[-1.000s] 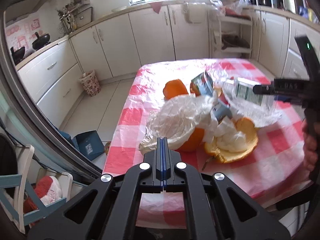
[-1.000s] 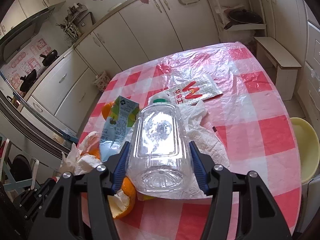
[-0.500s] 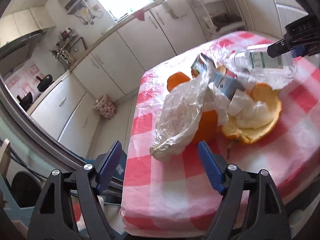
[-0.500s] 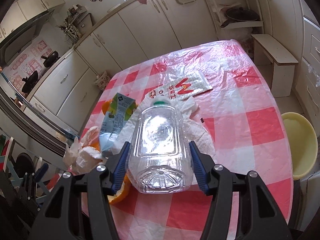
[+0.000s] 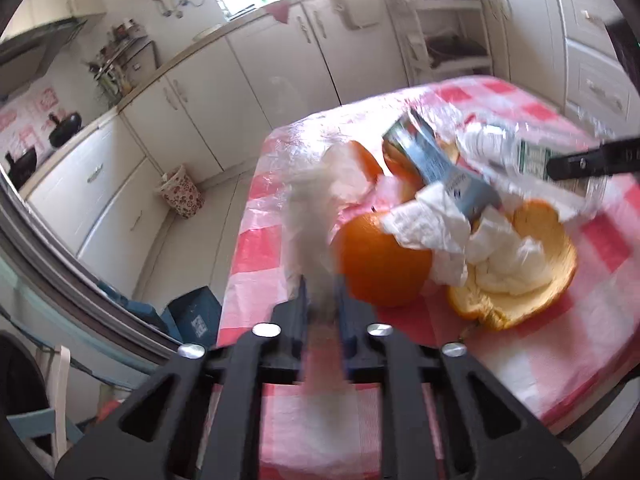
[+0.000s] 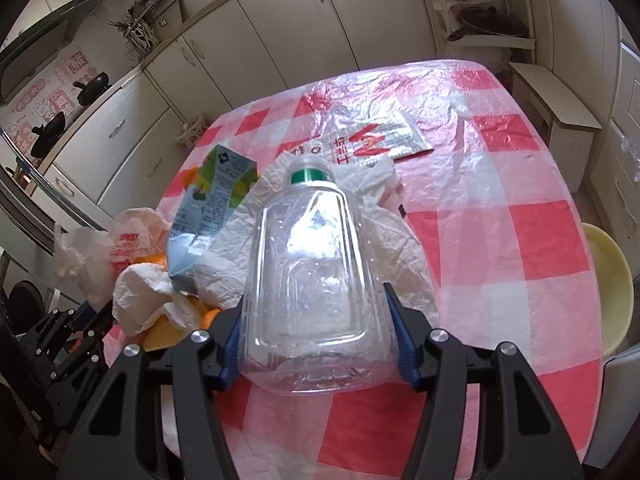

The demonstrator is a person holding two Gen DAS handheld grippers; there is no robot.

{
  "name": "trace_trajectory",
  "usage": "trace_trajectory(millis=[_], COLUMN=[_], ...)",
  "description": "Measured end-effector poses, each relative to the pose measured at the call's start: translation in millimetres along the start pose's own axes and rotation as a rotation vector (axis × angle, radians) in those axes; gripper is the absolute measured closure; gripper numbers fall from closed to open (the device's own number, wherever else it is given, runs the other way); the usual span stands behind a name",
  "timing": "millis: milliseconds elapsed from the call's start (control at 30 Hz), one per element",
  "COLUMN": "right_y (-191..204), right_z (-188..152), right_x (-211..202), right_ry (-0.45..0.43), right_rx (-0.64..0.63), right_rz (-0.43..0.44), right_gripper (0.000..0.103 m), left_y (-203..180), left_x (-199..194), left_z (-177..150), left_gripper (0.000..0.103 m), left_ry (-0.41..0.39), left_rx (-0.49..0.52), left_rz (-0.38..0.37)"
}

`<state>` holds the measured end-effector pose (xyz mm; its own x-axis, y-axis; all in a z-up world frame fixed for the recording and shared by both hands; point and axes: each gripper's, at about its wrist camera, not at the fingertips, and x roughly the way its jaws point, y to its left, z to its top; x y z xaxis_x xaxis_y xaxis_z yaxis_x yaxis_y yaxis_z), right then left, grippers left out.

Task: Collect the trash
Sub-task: 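Carry the bag and bottle to the yellow bucket and release both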

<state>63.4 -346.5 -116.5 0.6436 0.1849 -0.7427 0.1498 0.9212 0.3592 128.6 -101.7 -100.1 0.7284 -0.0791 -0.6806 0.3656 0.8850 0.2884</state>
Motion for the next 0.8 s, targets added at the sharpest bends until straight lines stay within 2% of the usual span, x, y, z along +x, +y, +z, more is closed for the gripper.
trace_trajectory(millis=[233,333,433,533,633,800], right_y=[-10.5,-15.8,-32.8,-67.5,-111.2,-186.4], right_z=[6.4,14.1,22.5,26.5,25.2,19.0], right_x=[-23.0,-37.6,-58.7,-81.0,-97.0,-92.4], right_ry=[-0.05,-0.088,-0.141,-0.179,-0.186,-0.107], right_rx=[0.06,0.075,0.107,0.17,0.228,0.346], right_rz=[0.07,0.069,0.043,-0.01,-0.117,-0.315], right_gripper=[0.046,0.046,0.046,0.046,0.046,0.046], left_y=[50.2,60.1,54.9,40.9,16.1,-36.7], left_x=[-40.0,-59.2,-78.6,-94.8,-105.2,-115.0], left_z=[6.8,9.4,18.3,30.6,46.9,65.3], left_gripper=[0.093,0.093,0.093,0.093,0.093,0.093], left_ry=[-0.044,-0.064,-0.096,-0.128,-0.152,-0.164], left_rx=[-0.207,-0.244,-0.231,-0.208,-0.185,-0.134], left_rz=[-0.114,-0.152,-0.185,-0.232,-0.311,-0.422])
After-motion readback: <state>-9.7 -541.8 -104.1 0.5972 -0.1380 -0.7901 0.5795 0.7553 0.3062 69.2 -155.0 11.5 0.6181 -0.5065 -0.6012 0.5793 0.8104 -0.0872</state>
